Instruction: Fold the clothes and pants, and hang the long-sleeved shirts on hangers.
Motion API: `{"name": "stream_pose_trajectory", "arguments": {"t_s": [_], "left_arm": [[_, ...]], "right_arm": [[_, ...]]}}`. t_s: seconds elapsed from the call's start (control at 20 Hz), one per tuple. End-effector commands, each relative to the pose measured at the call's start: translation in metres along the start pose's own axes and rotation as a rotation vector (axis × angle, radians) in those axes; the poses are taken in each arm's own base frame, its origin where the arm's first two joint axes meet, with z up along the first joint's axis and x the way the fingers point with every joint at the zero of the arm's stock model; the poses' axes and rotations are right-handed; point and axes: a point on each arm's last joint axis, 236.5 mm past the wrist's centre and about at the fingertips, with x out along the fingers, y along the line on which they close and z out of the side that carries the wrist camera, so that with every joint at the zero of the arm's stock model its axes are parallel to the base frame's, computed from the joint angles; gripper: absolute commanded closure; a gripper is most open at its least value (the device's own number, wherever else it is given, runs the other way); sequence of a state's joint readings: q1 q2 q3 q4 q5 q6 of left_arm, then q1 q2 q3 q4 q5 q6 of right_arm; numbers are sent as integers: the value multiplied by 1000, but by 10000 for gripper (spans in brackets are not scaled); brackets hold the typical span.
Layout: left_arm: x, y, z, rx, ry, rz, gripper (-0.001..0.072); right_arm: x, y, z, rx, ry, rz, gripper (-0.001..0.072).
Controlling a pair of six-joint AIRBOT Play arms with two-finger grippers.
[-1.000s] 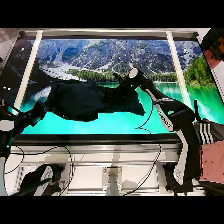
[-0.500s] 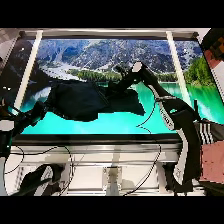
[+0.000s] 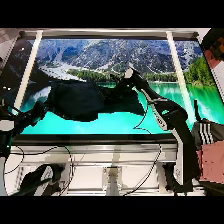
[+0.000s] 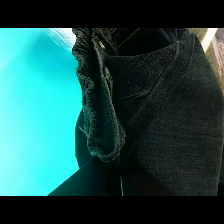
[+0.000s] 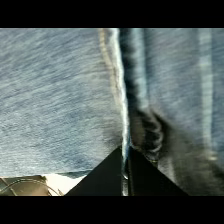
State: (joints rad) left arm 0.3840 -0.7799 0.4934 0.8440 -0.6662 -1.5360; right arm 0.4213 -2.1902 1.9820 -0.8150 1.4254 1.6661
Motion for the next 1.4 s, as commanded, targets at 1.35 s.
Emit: {"name": "stream_pose_trajectory", "arguments": {"t_s": [1.35], "left_arm": [[-65, -21, 185, 245, -329, 144, 674]], "right_arm": [[-480, -246, -162, 666, -696, -234, 697]]}}
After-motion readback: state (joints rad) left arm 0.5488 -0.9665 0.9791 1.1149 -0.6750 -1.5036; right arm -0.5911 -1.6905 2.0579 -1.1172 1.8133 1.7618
